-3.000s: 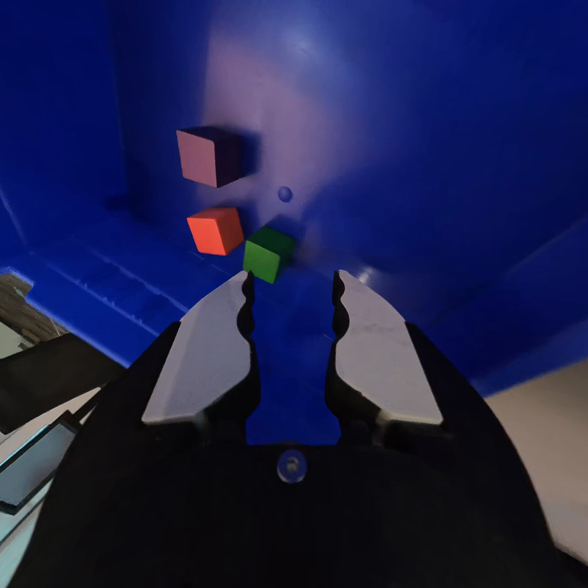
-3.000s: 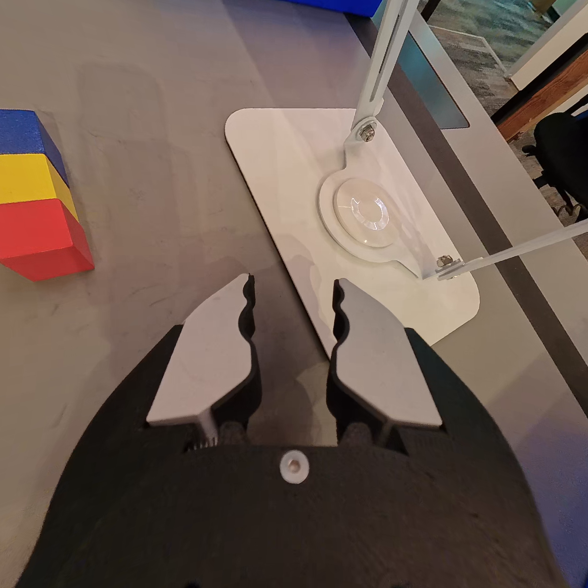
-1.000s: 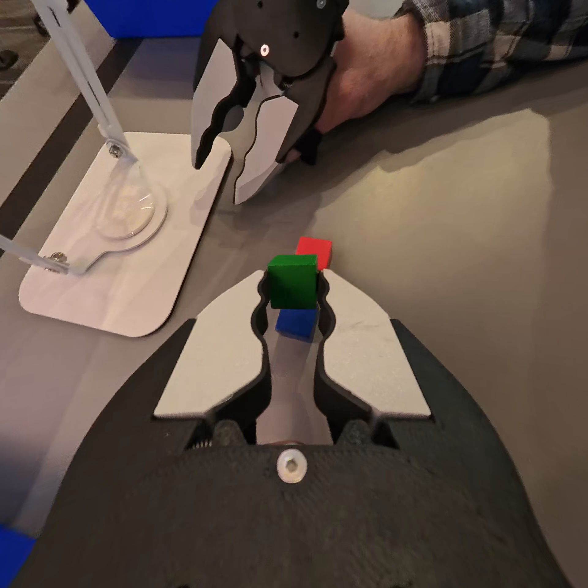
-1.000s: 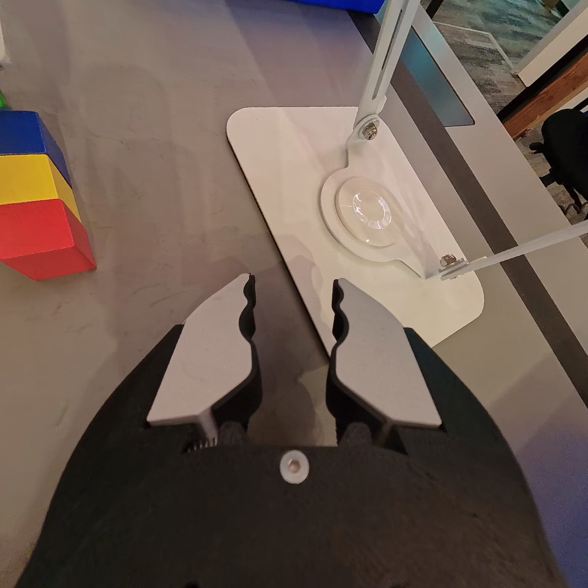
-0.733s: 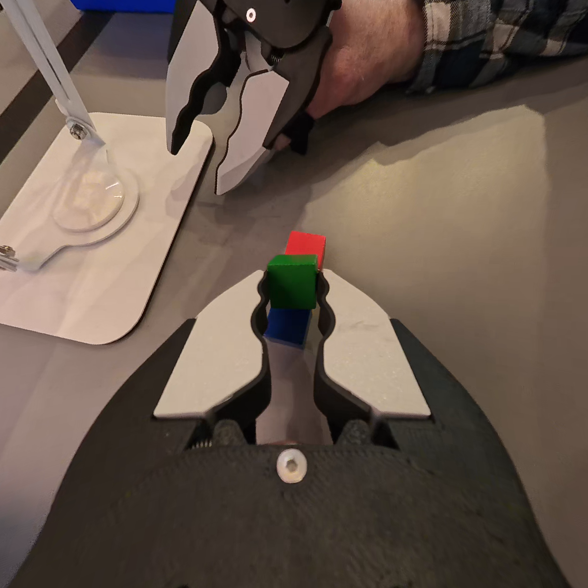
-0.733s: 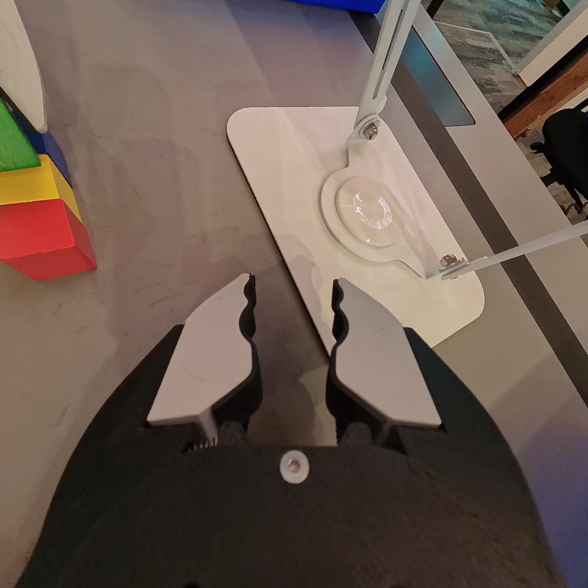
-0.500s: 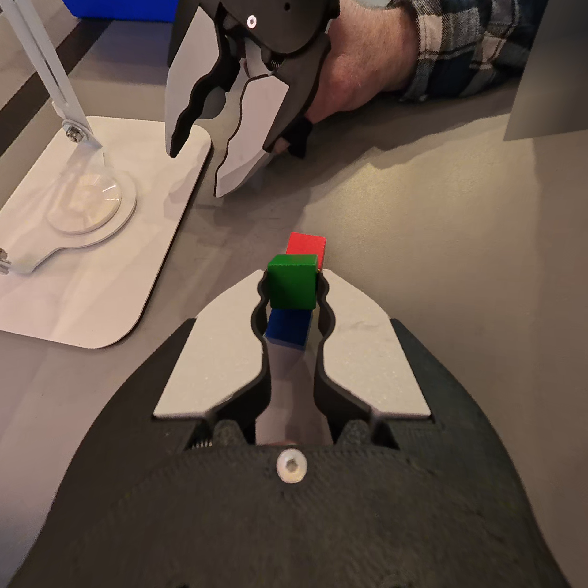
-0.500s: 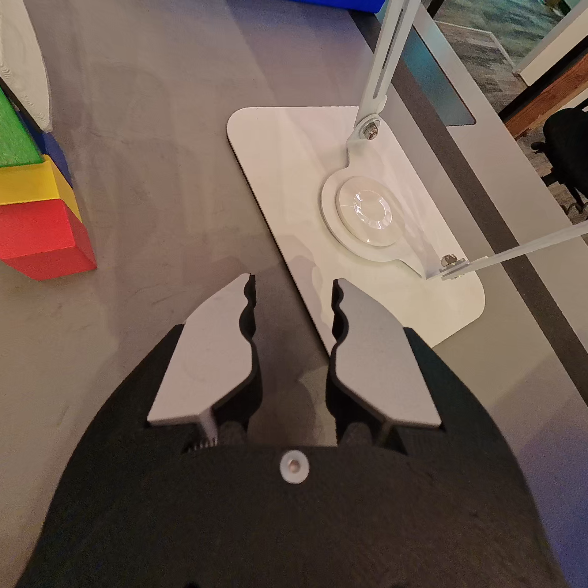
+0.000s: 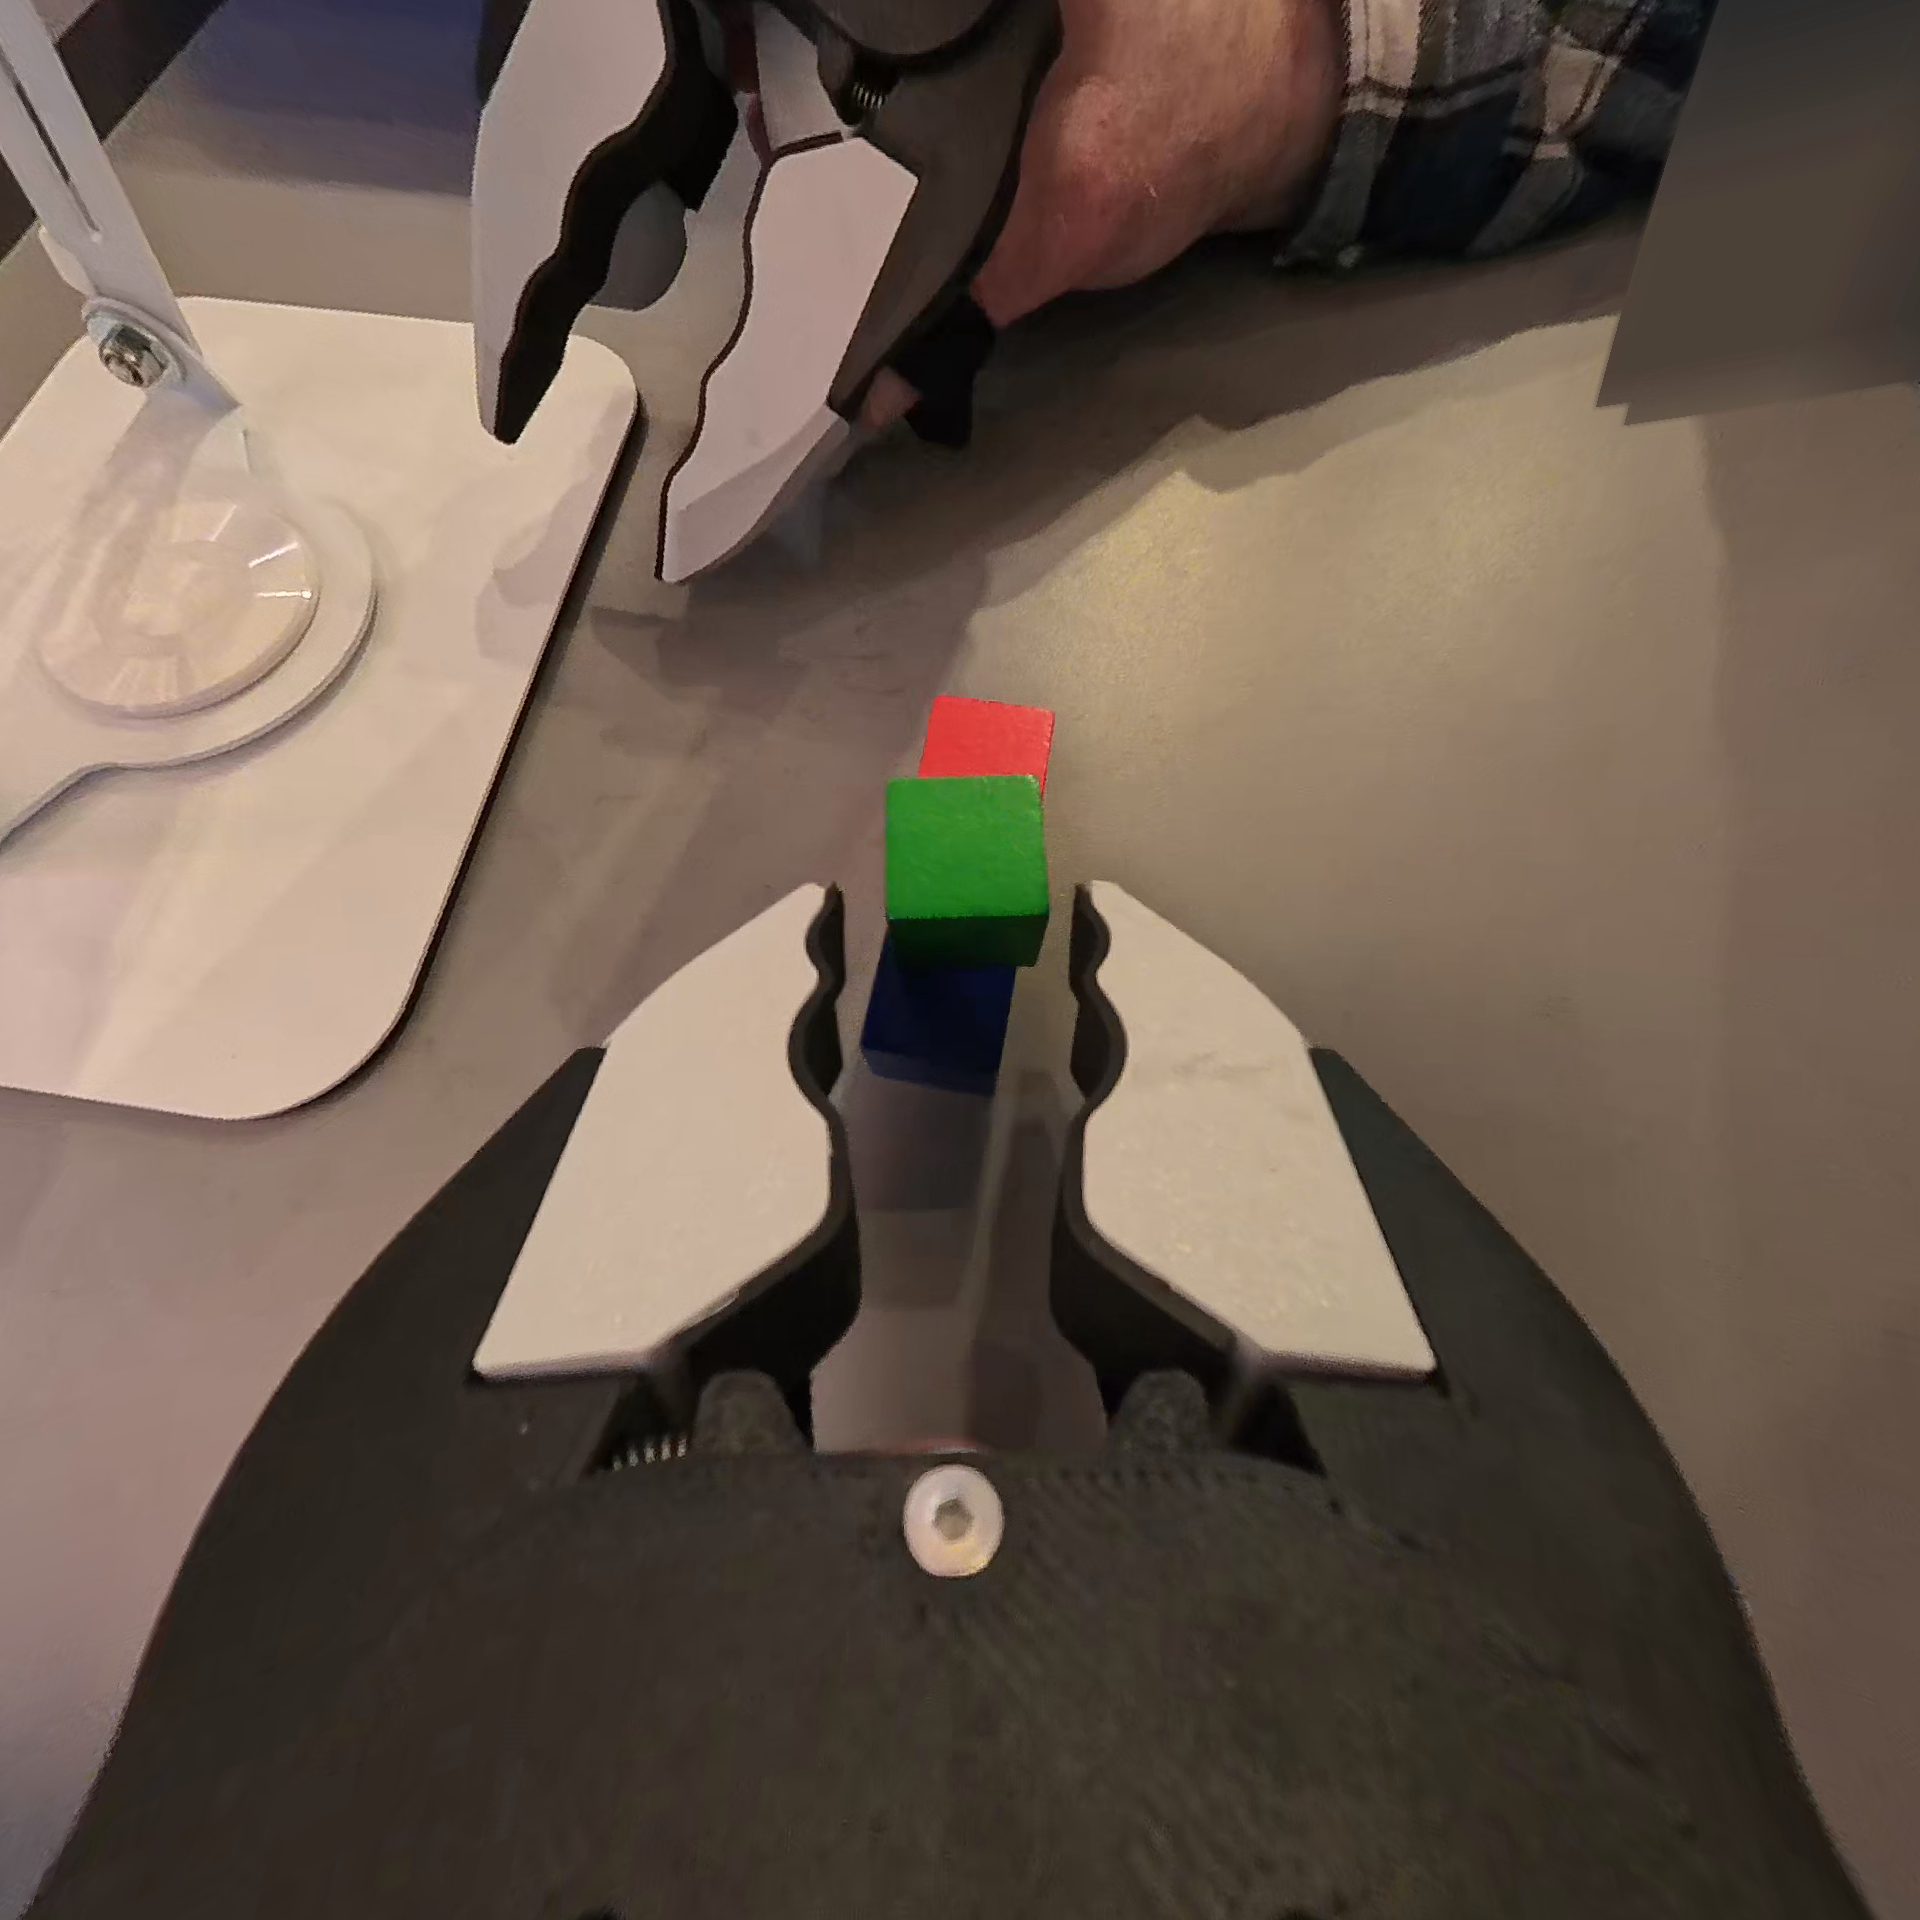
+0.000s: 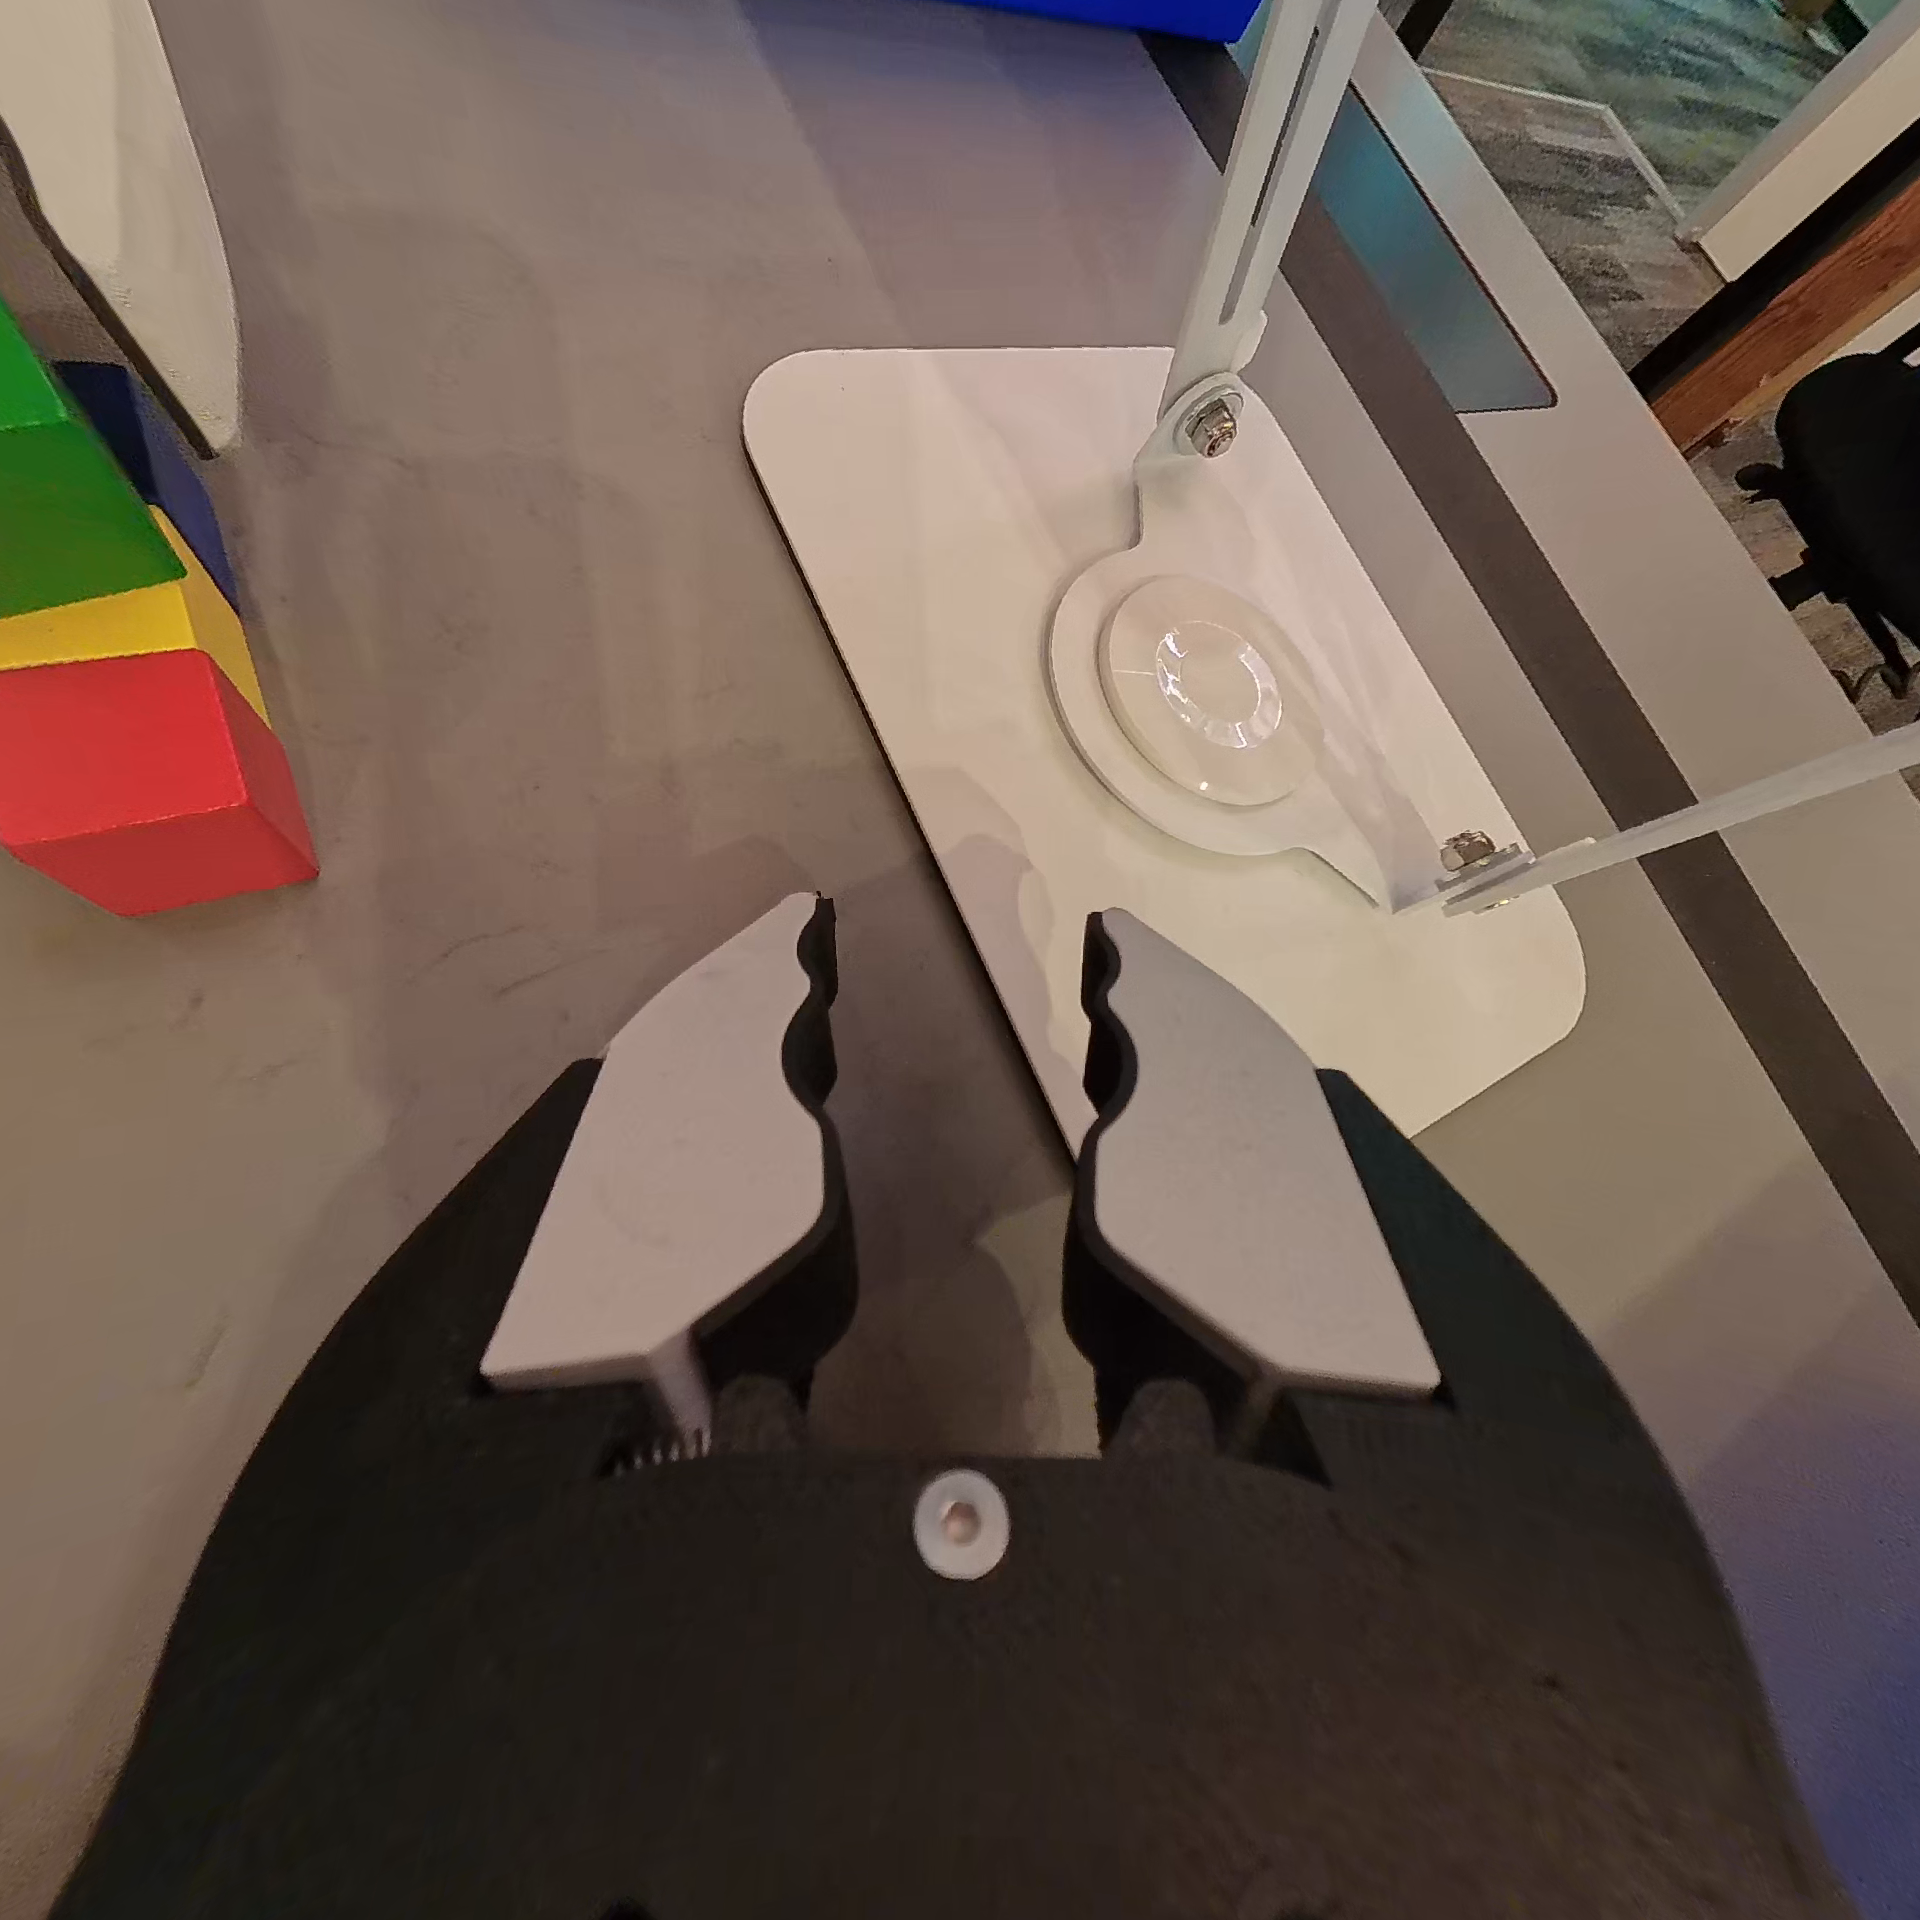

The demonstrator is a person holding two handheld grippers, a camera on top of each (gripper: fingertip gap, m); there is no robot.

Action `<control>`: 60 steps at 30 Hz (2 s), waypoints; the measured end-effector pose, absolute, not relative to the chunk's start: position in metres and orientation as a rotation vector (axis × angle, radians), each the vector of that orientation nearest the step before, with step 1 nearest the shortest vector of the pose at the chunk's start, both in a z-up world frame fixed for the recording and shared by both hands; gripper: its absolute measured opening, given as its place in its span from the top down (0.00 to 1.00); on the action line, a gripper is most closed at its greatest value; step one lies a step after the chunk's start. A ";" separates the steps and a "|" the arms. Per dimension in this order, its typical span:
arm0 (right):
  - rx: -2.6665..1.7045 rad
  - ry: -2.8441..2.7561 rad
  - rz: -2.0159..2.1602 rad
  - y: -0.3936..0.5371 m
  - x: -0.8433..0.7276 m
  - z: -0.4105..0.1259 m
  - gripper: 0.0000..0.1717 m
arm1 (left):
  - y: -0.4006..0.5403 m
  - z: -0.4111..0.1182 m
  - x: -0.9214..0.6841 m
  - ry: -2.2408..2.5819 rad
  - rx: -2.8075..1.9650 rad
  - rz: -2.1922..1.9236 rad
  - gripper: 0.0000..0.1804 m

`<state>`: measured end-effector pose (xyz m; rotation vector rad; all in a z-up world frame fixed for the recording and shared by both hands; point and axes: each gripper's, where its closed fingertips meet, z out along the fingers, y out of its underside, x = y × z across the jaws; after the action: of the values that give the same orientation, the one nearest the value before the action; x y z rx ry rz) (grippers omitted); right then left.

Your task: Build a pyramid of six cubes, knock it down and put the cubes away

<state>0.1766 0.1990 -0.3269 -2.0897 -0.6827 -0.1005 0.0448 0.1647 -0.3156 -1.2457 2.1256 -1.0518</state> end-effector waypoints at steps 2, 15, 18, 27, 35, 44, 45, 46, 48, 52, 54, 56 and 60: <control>-2.090 -0.683 -0.100 0.199 0.177 -0.327 0.74 | 0.163 -0.315 0.045 2.145 -1.223 -1.047 0.78; -2.092 -0.684 -0.095 0.199 0.176 -0.327 0.74 | 0.154 -0.311 0.054 2.202 -1.138 -1.014 0.84; -2.091 -0.684 -0.096 0.199 0.176 -0.327 0.74 | 0.151 -0.309 0.058 2.213 -1.121 -1.013 0.85; -2.091 -0.686 -0.096 0.199 0.176 -0.327 0.74 | 0.149 -0.318 0.062 2.251 -1.126 -1.026 0.84; -2.091 -0.686 -0.096 0.199 0.176 -0.327 0.74 | 0.150 -0.319 0.060 2.273 -1.124 -1.049 0.84; -2.091 -0.687 -0.095 0.198 0.176 -0.327 0.74 | 0.150 -0.319 0.061 2.307 -1.106 -1.067 0.84; -2.091 -0.687 -0.095 0.198 0.176 -0.327 0.74 | 0.150 -0.319 0.061 2.308 -1.104 -1.066 0.85; -2.091 -0.687 -0.095 0.198 0.176 -0.327 0.74 | 0.150 -0.319 0.061 2.308 -1.105 -1.070 0.85; -2.091 -0.687 -0.095 0.198 0.176 -0.327 0.74 | 0.150 -0.319 0.060 2.312 -1.108 -1.075 0.85; -2.090 -0.688 -0.095 0.198 0.176 -0.327 0.74 | 0.150 -0.324 0.059 2.326 -1.123 -1.057 0.76; -2.090 -0.688 -0.096 0.198 0.176 -0.327 0.74 | 0.150 -0.323 0.058 2.326 -1.119 -1.065 0.75; -2.090 -0.688 -0.096 0.198 0.176 -0.327 0.74 | 0.152 -0.320 0.056 2.321 -1.116 -1.046 0.74; -2.089 -0.689 -0.097 0.198 0.176 -0.327 0.74 | 0.168 -0.296 0.039 2.271 -1.090 -0.983 0.72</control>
<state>0.1759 0.1982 -0.3271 -2.0889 -0.6889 -0.0975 0.0392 0.1675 -0.2958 -1.0898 2.2710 -0.9832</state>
